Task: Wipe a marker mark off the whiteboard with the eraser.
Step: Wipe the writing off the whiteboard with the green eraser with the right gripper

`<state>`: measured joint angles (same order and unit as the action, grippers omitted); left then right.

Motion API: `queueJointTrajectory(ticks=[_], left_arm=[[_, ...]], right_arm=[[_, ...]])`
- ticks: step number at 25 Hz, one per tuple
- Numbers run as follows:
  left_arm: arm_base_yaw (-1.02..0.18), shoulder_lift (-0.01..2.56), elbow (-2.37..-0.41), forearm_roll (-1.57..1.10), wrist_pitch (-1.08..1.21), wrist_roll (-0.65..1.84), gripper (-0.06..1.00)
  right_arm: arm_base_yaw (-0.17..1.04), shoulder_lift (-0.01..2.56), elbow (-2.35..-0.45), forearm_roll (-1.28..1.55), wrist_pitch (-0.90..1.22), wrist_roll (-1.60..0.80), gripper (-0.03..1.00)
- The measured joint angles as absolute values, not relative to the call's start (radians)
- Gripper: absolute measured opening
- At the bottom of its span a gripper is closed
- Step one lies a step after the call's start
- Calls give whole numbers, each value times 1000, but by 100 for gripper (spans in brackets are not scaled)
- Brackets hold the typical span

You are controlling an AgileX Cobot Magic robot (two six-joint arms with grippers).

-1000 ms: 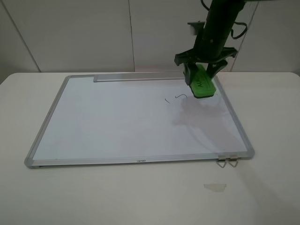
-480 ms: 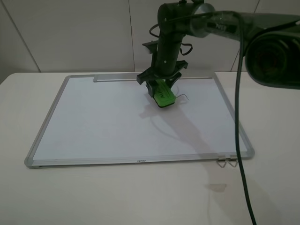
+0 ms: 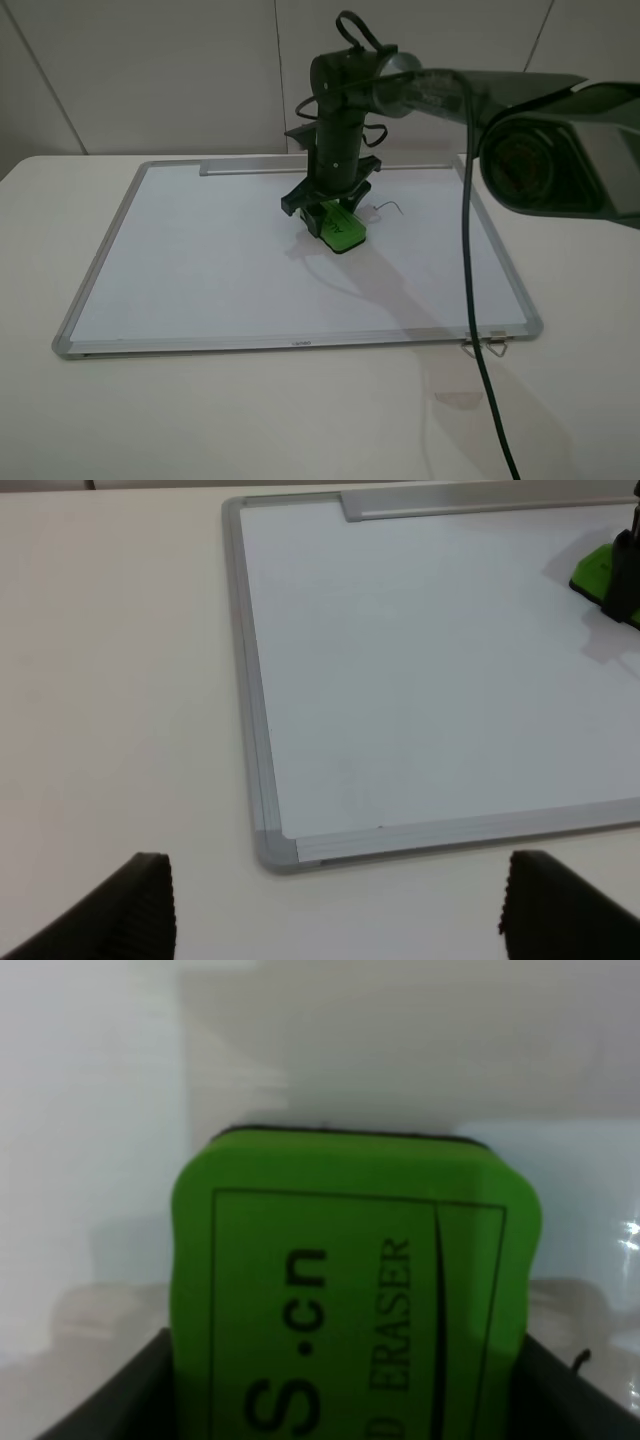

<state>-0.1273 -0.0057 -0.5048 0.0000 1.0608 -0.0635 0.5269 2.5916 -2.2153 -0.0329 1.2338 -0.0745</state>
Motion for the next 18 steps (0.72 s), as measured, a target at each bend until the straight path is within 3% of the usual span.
queueJointTrajectory(ticks=[11, 18], left_arm=[[-127, -6, -505, 0, 1061, -63, 68], [-127, -6, -505, 0, 1061, -63, 68]], right_arm=[[527, 2595, -2215, -52, 1233, -75, 60], [463, 2595, -2218, -41, 1227, -77, 59]])
